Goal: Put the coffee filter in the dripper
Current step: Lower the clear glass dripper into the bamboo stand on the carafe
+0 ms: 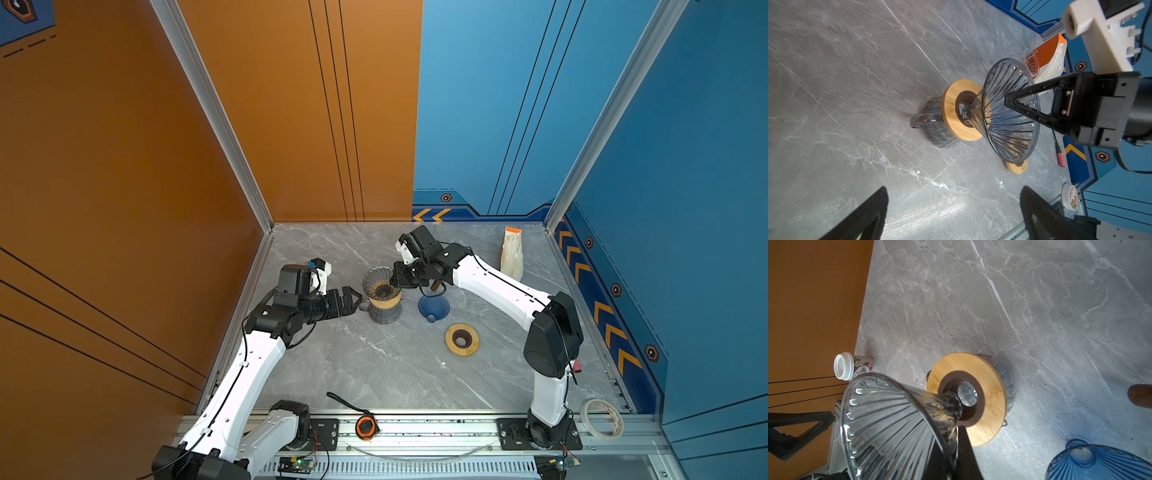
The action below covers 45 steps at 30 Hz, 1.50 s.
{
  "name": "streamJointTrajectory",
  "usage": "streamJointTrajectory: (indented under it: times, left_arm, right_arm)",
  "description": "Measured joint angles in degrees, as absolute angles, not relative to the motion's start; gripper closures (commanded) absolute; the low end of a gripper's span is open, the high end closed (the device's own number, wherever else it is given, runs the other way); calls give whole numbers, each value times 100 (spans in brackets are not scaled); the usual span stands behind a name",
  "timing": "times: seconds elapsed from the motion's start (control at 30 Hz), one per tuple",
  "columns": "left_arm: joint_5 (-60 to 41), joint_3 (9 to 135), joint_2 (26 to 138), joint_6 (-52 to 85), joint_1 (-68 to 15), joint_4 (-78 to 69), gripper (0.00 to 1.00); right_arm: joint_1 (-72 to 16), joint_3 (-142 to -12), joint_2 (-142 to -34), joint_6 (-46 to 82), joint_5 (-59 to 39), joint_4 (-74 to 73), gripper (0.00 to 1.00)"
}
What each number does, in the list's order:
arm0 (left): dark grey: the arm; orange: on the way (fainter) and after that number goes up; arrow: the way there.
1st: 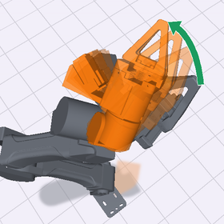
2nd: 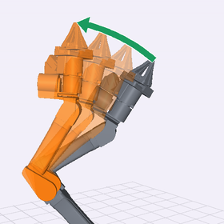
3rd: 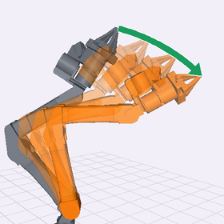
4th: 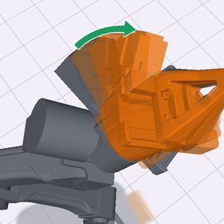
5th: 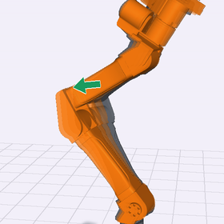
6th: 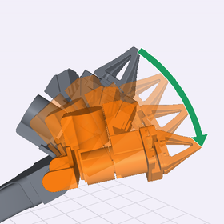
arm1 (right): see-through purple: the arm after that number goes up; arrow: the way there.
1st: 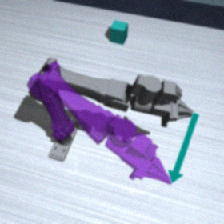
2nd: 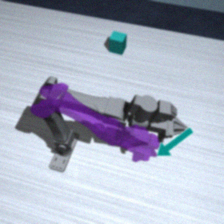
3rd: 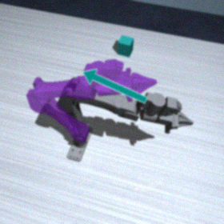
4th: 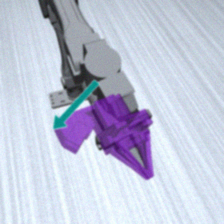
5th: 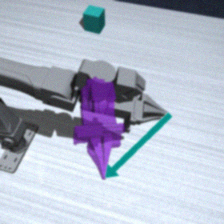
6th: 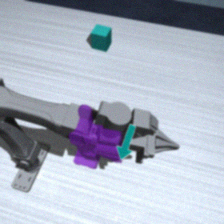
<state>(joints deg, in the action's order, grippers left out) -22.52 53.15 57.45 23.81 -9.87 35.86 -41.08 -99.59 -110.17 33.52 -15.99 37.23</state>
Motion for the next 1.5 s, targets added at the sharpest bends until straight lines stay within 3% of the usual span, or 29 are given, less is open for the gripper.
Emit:
streamJointTrajectory:
  times: [1.5]
  left_arm:
    - [-2252, 5446, 5929, 2355, -987, 3586, 1]
  right_arm:
    - [-3850, -9876, -11017, 3439, -1675, 3555, 96]
